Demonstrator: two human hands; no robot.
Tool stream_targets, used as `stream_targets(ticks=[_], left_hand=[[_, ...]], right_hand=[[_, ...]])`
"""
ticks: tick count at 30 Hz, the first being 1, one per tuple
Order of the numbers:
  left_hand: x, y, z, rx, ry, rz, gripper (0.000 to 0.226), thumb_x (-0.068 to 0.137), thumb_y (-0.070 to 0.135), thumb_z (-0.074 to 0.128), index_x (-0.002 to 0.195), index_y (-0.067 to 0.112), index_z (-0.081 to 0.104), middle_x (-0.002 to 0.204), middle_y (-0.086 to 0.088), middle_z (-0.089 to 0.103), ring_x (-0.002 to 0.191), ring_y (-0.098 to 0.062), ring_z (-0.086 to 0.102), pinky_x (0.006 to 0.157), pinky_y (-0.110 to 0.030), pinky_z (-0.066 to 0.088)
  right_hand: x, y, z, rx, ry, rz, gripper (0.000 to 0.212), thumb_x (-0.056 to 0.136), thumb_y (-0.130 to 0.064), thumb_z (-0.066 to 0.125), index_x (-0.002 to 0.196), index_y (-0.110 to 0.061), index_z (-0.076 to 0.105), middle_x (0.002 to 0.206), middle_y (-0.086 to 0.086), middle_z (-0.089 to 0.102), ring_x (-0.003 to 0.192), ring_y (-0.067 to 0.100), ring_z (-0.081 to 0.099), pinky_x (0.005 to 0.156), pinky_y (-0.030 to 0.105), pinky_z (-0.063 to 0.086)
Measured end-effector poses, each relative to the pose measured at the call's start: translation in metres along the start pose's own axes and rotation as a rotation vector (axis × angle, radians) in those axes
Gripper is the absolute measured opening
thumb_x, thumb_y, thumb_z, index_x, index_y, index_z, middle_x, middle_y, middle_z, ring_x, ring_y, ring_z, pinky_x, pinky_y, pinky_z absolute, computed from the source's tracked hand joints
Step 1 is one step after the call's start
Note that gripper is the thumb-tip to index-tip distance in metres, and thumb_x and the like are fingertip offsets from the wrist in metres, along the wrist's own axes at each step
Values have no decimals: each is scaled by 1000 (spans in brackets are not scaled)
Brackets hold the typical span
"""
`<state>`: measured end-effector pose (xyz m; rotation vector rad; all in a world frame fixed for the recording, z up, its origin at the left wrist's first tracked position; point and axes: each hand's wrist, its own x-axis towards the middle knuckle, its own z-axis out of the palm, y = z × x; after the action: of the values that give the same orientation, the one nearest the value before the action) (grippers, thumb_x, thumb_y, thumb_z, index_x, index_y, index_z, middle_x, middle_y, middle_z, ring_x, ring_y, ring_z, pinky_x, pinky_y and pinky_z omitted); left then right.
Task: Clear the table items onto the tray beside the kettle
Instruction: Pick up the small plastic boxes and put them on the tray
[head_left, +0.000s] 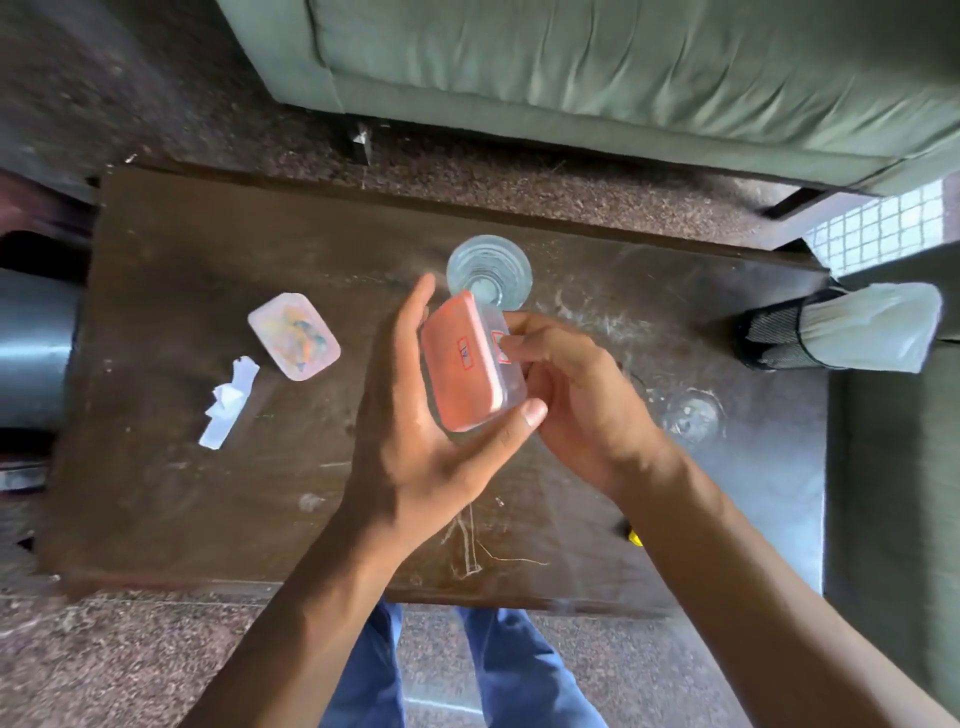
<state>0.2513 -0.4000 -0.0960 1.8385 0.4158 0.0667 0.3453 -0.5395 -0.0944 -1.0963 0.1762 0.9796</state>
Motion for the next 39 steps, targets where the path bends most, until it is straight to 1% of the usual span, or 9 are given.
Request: stream_targets(ticks=[8, 15, 20, 22, 26, 29, 32, 37, 39], left_hand=[[1, -7, -52, 136, 153, 122, 104, 82, 50, 88, 165, 6, 43, 152, 6, 53, 144, -4, 54, 116, -21, 46], [0, -40, -94, 215, 264, 150, 98, 78, 28, 96, 158, -3, 50, 154, -6, 56, 143, -22, 58, 118, -30, 49], [-3, -63, -128, 159, 312, 18, 97, 80, 30, 92, 161, -1, 46, 152, -19, 58, 145, -25, 58, 118, -43, 53], [-2, -67, -141, 259, 380, 13, 96, 81, 39, 89, 159, 0, 50, 151, -15, 61, 141, -15, 55, 117, -30, 50], [1, -76, -165, 342, 438, 8, 97, 77, 26, 100, 157, -1, 53, 147, -15, 63, 132, 0, 52, 114, -10, 40], [3, -80, -180, 346, 424, -28, 100, 76, 23, 102, 160, 3, 51, 151, -13, 61, 133, 12, 48, 110, 2, 27], [7, -84, -196, 346, 409, -28, 99, 79, 24, 99, 161, 3, 49, 154, -12, 58, 140, -14, 53, 115, -2, 27], [11, -90, -215, 327, 412, -42, 101, 79, 28, 98, 163, 5, 47, 155, -9, 55, 143, -26, 57, 117, -44, 50], [13, -95, -222, 307, 415, -43, 102, 79, 30, 98, 164, 5, 46, 156, -9, 54, 145, -26, 56, 119, -40, 49]], right_hand=[[32, 14, 49, 137, -37, 124, 49, 91, -23, 52, 128, 6, 67, 120, 25, 64, 110, 38, 57, 101, 50, 40], [62, 30, 79, -52, -75, 153, 38, 104, -26, 49, 120, -7, 77, 100, 13, 80, 80, 21, 74, 69, 30, 60], [86, 46, 100, -646, 216, -40, 19, 93, -17, 70, 110, -11, 78, 93, 4, 81, 86, 26, 76, 81, 40, 60], [96, 50, 112, -983, 229, -153, 22, 92, -18, 78, 114, -17, 77, 97, -8, 80, 93, 13, 76, 88, 32, 61], [123, 57, 137, -1597, 138, -194, 61, 89, -35, 78, 146, -24, 58, 143, 3, 67, 134, 25, 59, 112, 40, 48], [144, 65, 149, -1805, 26, -49, 92, 84, -42, 81, 161, -32, 31, 157, 10, 44, 144, 34, 42, 117, 45, 41], [163, 74, 158, -1978, 36, 20, 102, 78, -49, 84, 160, -37, 24, 155, 12, 38, 141, 36, 44, 108, 49, 48], [183, 77, 172, -2101, 95, 42, 82, 81, -49, 82, 148, -33, 37, 140, 14, 43, 129, 38, 52, 94, 48, 54], [186, 77, 175, -2084, 124, 49, 75, 83, -50, 80, 145, -29, 42, 137, 13, 44, 126, 39, 55, 90, 48, 55]])
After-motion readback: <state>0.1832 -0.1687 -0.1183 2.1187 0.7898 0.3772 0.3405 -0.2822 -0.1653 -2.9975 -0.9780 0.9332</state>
